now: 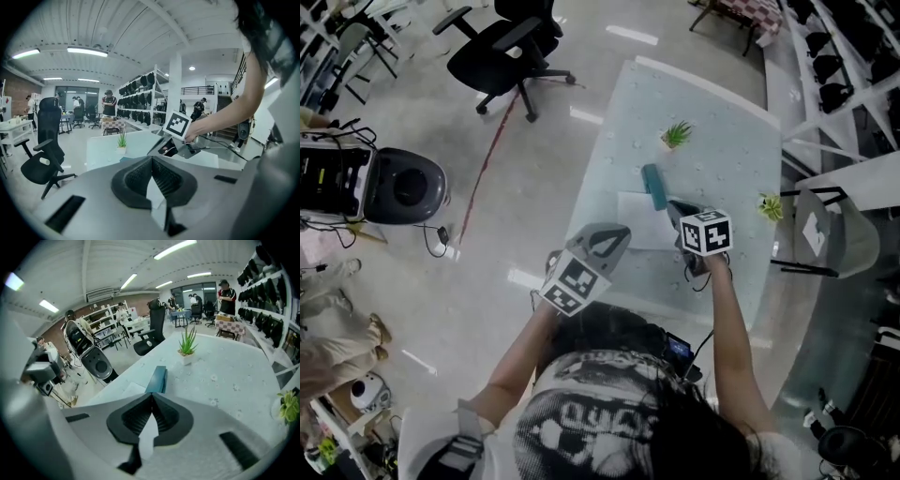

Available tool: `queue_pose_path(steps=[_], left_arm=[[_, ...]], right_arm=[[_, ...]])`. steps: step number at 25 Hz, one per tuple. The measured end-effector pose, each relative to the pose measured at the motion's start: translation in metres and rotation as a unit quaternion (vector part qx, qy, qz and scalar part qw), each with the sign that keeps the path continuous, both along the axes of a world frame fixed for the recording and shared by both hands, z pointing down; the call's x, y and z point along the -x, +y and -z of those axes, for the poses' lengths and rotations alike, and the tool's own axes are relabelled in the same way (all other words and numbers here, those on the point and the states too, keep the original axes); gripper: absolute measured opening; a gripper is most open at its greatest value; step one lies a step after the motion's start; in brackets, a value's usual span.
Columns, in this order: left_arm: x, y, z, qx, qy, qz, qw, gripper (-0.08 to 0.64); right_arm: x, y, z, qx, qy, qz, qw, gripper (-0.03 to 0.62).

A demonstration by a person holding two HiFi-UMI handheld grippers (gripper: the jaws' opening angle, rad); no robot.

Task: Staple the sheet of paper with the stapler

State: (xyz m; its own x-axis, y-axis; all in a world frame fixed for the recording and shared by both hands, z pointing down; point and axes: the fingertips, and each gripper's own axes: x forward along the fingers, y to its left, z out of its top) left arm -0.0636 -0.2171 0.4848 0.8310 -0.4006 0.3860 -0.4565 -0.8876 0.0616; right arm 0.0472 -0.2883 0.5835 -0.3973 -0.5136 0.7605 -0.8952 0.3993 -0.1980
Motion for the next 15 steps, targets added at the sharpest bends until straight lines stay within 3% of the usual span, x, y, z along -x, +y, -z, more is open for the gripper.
queue_pose_path(steps=[3,7,15], left_arm=[[-0.006,0.009,0.000,0.001,-0.002,-0.007,1.0000,-0.008],[-0.018,0.025,0.001,-0.003,-0.010,-0.023,0.9997,-0.008],[-0.039,0.076,0.008,-0.007,-0.016,-0.037,0.9992,-0.008]], right_arm=[[-0.007,0.017,0.014,-0.047,0.001,-0.017,0.999,-0.008],[-0.014,0.046,0.040,-0.094,-0.040,-0.054,0.993,-0.005],[-0.026,0.135,0.073,-0.143,-0.092,-0.116,0.979,-0.005]])
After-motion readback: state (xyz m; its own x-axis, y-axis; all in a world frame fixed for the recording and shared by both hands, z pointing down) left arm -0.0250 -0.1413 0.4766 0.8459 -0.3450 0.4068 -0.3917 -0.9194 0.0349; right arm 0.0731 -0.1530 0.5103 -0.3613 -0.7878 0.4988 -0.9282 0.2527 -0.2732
